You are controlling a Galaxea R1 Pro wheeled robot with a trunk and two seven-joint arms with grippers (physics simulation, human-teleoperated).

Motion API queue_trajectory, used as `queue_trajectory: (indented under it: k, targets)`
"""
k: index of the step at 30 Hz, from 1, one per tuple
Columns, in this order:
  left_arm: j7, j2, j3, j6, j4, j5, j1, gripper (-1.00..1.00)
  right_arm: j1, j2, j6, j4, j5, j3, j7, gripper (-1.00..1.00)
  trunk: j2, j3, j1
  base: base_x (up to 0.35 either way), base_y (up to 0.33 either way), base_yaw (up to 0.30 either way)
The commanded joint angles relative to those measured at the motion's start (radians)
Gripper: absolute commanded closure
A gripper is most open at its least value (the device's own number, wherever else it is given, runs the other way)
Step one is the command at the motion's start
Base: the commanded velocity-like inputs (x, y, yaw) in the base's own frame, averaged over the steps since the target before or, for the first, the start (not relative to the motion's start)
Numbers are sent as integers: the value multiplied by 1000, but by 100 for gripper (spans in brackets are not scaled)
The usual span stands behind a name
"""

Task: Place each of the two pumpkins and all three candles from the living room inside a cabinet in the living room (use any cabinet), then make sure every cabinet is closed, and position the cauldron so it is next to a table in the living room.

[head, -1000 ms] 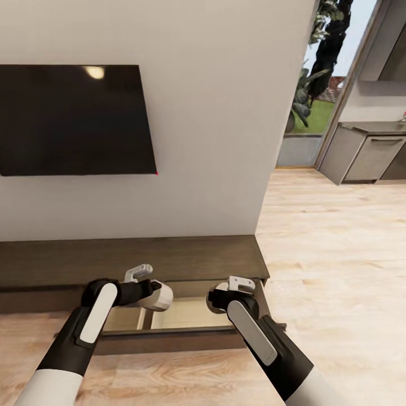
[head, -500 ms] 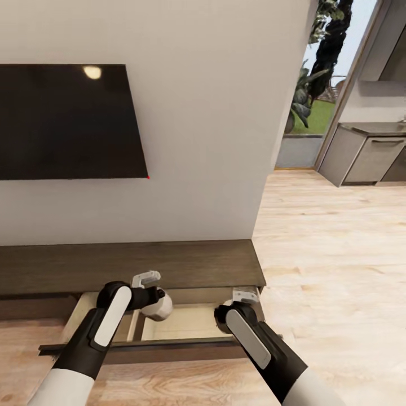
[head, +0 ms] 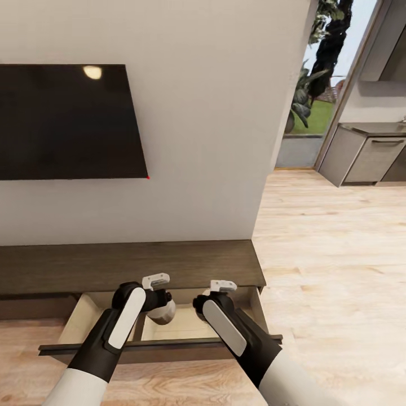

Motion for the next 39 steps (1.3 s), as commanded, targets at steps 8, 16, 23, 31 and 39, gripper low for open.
queue_trajectory:
  k: [8,16,23,31,39]
  targets:
    - [12,-1,-9,-14,22,6,-1,100,-95,4,-92,200,-5,80,60,100,-1,-1,0,0,0,0]
    - [14,1,-79,-98,78,1,-1,100,-111,4,-113,233,-13,101,78,100,-1,-1,0,0,0,0]
    - [14,3,-76,-99,79,1,-1,100,-111,4,-162,270,-17,101,86,100,-1,-1,0,38,0,0]
    - [14,4,-72,-99,79,2,-1,100,-111,4,-150,273,-18,101,83,100,-1,-1,0,121,0,0]
    - [13,4,-77,-100,79,1,-1,100,-111,4,-97,273,-19,101,83,100,-1,-1,0,21,0,0]
